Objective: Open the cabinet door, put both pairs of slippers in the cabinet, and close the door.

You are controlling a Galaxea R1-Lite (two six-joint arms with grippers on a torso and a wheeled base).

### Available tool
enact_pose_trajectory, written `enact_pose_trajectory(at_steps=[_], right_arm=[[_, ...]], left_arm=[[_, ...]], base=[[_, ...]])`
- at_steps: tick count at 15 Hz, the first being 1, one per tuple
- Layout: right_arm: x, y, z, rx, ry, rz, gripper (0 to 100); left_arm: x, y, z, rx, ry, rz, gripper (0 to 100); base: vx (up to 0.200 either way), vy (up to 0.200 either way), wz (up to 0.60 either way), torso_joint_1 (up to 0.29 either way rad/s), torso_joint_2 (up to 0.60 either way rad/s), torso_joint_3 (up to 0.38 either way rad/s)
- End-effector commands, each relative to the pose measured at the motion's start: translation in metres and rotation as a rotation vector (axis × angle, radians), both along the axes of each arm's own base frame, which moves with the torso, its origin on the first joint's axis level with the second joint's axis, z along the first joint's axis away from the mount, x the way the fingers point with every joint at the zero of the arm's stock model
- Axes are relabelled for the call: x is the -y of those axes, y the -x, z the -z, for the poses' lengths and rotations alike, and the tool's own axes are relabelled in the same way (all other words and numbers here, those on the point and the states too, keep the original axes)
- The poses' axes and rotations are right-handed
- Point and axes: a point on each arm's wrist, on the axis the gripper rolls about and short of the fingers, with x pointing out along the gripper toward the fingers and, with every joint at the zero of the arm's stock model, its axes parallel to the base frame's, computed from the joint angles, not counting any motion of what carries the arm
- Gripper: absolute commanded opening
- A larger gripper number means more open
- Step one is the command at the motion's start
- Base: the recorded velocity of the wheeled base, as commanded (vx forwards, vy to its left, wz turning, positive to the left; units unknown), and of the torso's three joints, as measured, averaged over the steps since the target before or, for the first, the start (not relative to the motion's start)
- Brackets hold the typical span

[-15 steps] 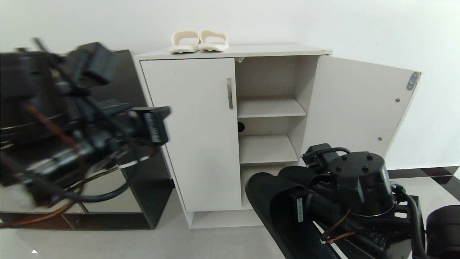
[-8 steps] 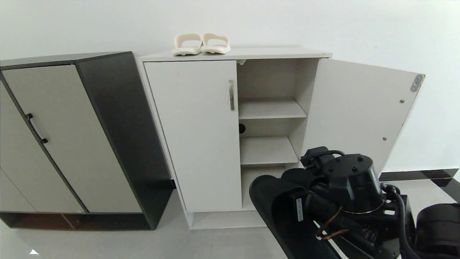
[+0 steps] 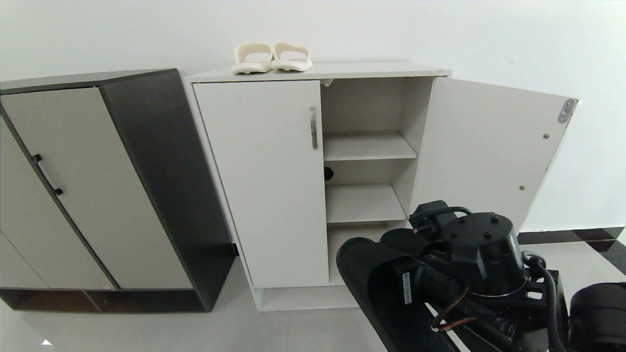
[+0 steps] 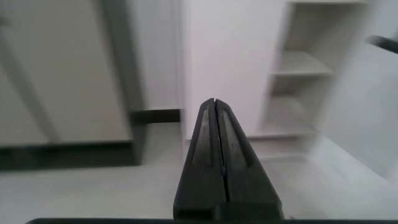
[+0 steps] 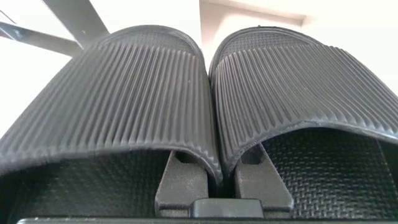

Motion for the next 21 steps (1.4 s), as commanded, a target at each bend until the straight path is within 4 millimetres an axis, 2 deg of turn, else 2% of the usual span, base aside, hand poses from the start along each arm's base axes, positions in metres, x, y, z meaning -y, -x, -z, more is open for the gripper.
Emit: enact_pose_trajectory(at_steps=[1,2,4,10,14,19,21], right_arm=[[0.0,0.001,0.001,-0.003,0.003,-0.001,0],[0.0,0.001,0.0,-0.002,0.002,-0.001,0],[0.004,0.004,-0.001,0.003,-0.004,-0.001,0],[0.002,0.005,0.0,0.006,-0.005,-0.01,0],[-0.011,0.002,0.003,0.007,0.004,-0.005,0],[-0.051,-0.043,0.027,-0.008,-0.049,0.137,0],[-0.062,-0.053,0.032,0.01,-0.042,0.166,0]], left_arm=[[0.0,0.001,0.002,0.002,-0.082,0.013,0],[0.0,0.001,0.002,0.004,-0.122,0.015,0],[0.001,0.001,0.002,-0.001,-0.002,0.031,0],[0.001,0.001,0.002,0.0,-0.022,0.027,0],[0.001,0.001,0.002,0.0,-0.021,0.025,0],[0.001,0.001,0.002,0.0,-0.018,0.025,0],[0.001,0.001,0.002,0.0,-0.018,0.025,0]], base=[[0.0,0.0,0.0,0.0,0.0,0.0],[0.0,0.0,0.0,0.0,0.0,0.0],[0.0,0.0,0.0,0.0,0.0,0.0],[0.0,0.0,0.0,0.0,0.0,0.0],[0.0,-0.2,0.0,0.006,0.0,0.0],[0.0,-0.04,0.0,0.0,0.0,0.001],[0.0,0.0,0.0,0.0,0.0,0.0]])
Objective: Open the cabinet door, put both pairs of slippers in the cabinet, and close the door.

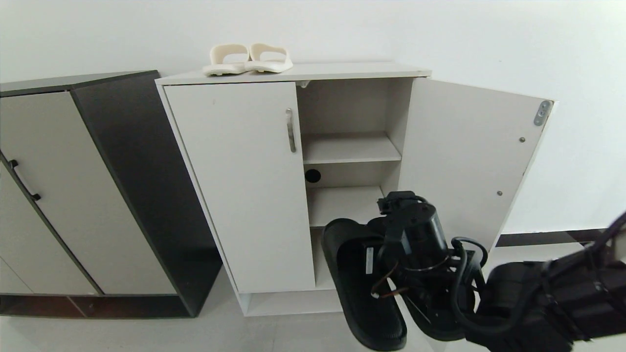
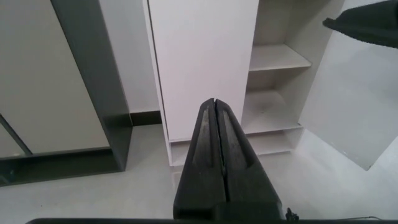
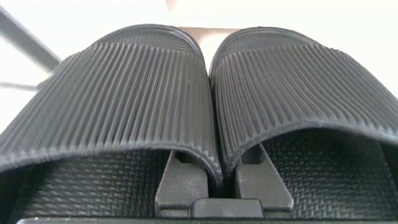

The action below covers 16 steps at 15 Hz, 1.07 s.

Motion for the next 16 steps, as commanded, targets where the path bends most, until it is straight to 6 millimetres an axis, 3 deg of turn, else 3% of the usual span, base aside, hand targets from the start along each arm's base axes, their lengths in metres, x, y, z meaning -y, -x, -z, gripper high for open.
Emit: enact_pose_trajectory(at_steps=[1,6,16], right_arm=[[-0.018,-0.013,0.019,-0.016,0.029,0.003,0],[-0.034,-0.029,0.032,0.012,0.031,0.031,0],[-0.034,-0.041,0.037,0.236,0.071,0.108,0]], left_arm=[[0.0,0.0,0.0,-0.003,0.0,0.001,0],[0.0,0.0,0.0,-0.003,-0.002,0.001,0],[0.0,0.0,0.0,-0.003,0.0,0.002,0]], base=[[0.0,0.0,0.0,0.0,0.0,0.0],[0.0,0.0,0.0,0.004,0.0,-0.056],[0.0,0.0,0.0,0.004,0.0,-0.19]])
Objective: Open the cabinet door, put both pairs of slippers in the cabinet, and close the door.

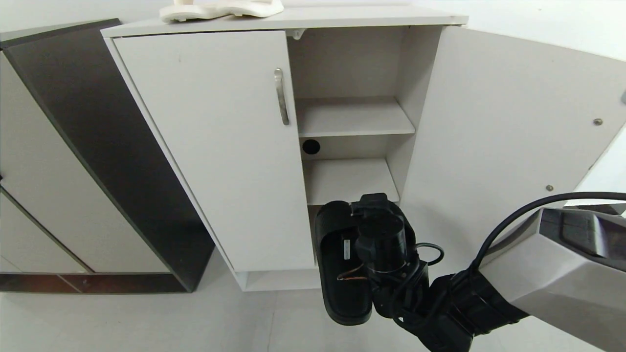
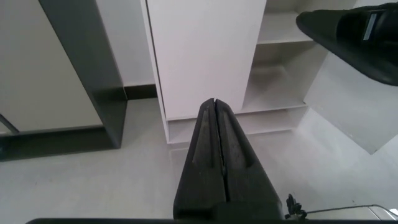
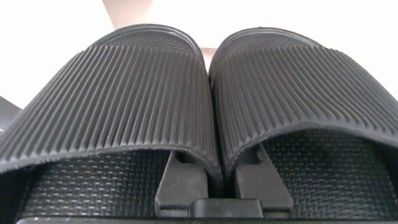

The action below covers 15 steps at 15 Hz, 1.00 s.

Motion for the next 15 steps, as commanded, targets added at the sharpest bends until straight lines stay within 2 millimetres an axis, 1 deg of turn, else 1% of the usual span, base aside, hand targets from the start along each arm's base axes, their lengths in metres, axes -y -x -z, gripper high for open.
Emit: enact_pose_trajectory(at_steps=[1,2,4,6,7,8,10,12,15], right_arm=[[0.002,0.0,0.004,-0.009,0.011,0.004,0],[0.003,0.0,0.006,-0.014,0.015,0.004,0],[0.014,-0.001,0.014,-0.036,0.036,0.014,0],[0.033,-0.001,0.018,-0.04,0.04,0.038,0],[0.039,0.0,0.019,-0.048,0.046,0.036,0],[0.051,-0.002,0.02,-0.061,0.052,0.043,0],[0.063,-0.009,0.017,-0.061,0.047,0.072,0],[0.073,-0.015,0.016,-0.064,0.053,0.091,0],[0.08,-0.018,0.017,-0.068,0.056,0.108,0]], left_arm=[[0.0,0.0,0.0,-0.001,0.001,0.001,0],[0.0,0.0,0.0,-0.001,0.001,0.0,0],[0.0,0.0,0.0,-0.001,0.001,0.0,0],[0.0,0.0,0.0,-0.001,0.001,0.0,0],[0.0,0.0,0.0,-0.001,0.001,0.0,0],[0.0,0.0,0.0,-0.001,0.001,0.0,0],[0.0,0.0,0.0,-0.001,0.001,0.0,0],[0.0,0.0,0.0,-0.001,0.001,0.0,0],[0.0,0.0,0.0,-0.001,0.001,0.0,0]], base=[[0.0,0.0,0.0,0.002,0.01,-0.198],[0.0,0.0,0.0,-0.002,0.0,-0.203],[0.0,0.0,0.0,-0.001,0.0,-0.062],[0.0,0.0,0.0,0.0,0.0,0.0],[0.0,0.0,0.0,0.0,0.0,0.0],[0.0,0.0,0.0,0.0,0.0,0.0],[0.0,0.0,0.0,0.0,0.0,0.0],[0.0,0.0,0.0,0.0,0.0,0.0],[0.0,0.0,0.0,0.0,0.0,0.0]])
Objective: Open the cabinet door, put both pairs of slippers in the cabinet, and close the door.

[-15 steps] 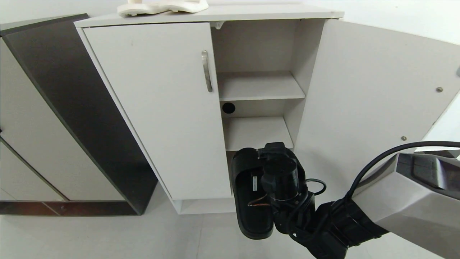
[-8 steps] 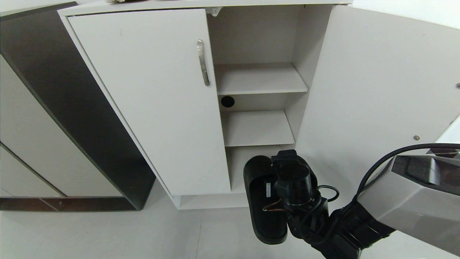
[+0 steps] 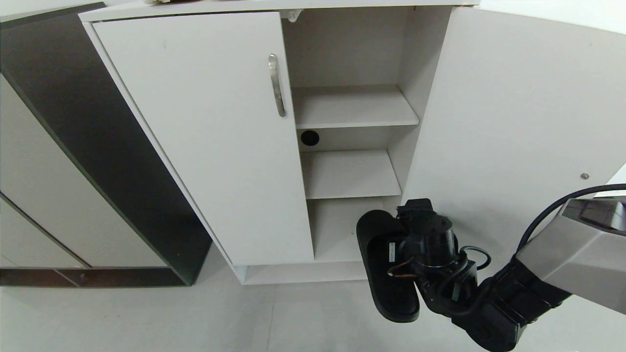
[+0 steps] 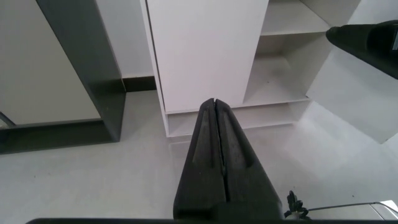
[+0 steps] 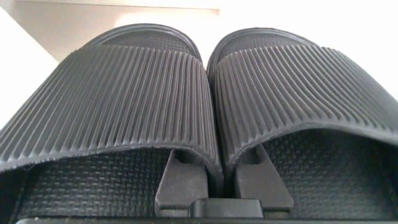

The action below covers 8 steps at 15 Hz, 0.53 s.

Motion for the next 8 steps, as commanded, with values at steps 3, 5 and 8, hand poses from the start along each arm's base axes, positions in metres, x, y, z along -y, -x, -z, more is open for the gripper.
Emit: enact_pose_trajectory(at_steps=[3,5,8], right_arm=[[0.004,-0.001,-0.004,0.008,-0.007,0.009,0],[-0.01,0.006,-0.01,0.02,-0.025,-0.059,0],[-0.03,0.009,-0.019,0.05,-0.055,-0.135,0]], left_arm=[[0.0,0.0,0.0,-0.001,0.0,0.0,0],[0.0,0.0,0.0,-0.001,0.0,0.0,0],[0.0,0.0,0.0,-0.001,0.0,0.0,0]], base=[[0.0,0.0,0.0,0.0,0.0,0.0],[0.0,0.0,0.0,0.0,0.0,0.0],[0.0,0.0,0.0,0.0,0.0,0.0]])
